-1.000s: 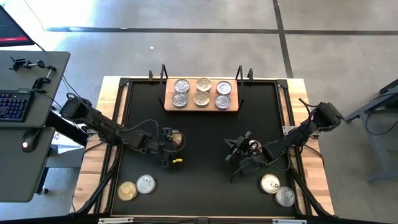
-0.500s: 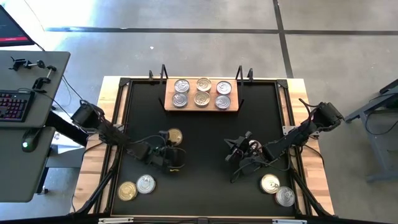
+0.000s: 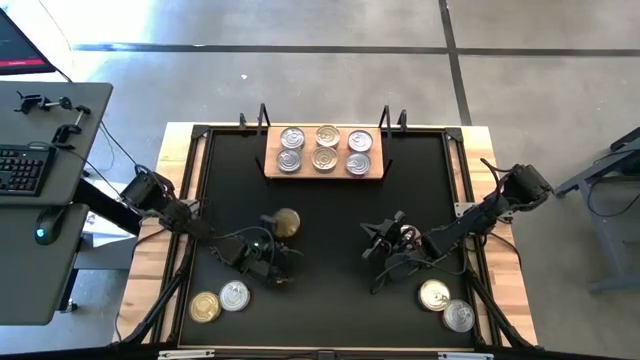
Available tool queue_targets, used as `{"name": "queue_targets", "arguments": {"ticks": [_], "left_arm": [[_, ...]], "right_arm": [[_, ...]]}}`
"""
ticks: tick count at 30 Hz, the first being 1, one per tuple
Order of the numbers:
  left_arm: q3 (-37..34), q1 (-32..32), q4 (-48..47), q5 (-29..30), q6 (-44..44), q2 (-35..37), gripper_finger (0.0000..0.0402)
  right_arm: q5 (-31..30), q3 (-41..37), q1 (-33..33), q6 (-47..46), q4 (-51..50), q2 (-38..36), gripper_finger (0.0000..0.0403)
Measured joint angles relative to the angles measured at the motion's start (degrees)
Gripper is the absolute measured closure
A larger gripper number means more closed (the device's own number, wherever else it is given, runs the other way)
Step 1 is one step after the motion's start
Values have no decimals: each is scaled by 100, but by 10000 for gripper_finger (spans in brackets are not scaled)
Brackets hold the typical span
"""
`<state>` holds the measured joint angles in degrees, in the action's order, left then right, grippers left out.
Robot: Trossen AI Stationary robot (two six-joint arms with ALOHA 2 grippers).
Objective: Stack canned seafood by type on shelf
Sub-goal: Stack the green tuna can on top of the green tuna can on the shelf
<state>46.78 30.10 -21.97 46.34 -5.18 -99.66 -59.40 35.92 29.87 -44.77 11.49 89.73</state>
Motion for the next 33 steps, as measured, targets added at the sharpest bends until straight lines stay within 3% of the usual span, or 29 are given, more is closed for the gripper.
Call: {"name": "queue_targets", "arguments": {"ticks": [7, 13, 16, 19, 24, 30, 33], "left_arm": [[713, 132, -596, 436, 173, 7, 401], [924, 147, -630, 544, 387, 18, 401], [925, 108, -628, 289, 205, 20, 401], [925, 19, -622, -332, -3, 20, 395], [896, -82, -565, -675, -57, 20, 345], [438, -336, 42, -871, -172, 27, 263], [181, -439, 352, -983, -166, 28, 244]], "right_arm": [[0, 0, 2, 11, -14, 0, 402], [0, 0, 1, 25, -25, 0, 402], [2, 0, 2, 26, -30, 0, 402], [2, 0, 2, 26, -47, 0, 402], [2, 0, 0, 26, -50, 0, 402], [0, 0, 2, 27, -90, 0, 402], [1, -2, 2, 26, -111, 0, 402]]}}
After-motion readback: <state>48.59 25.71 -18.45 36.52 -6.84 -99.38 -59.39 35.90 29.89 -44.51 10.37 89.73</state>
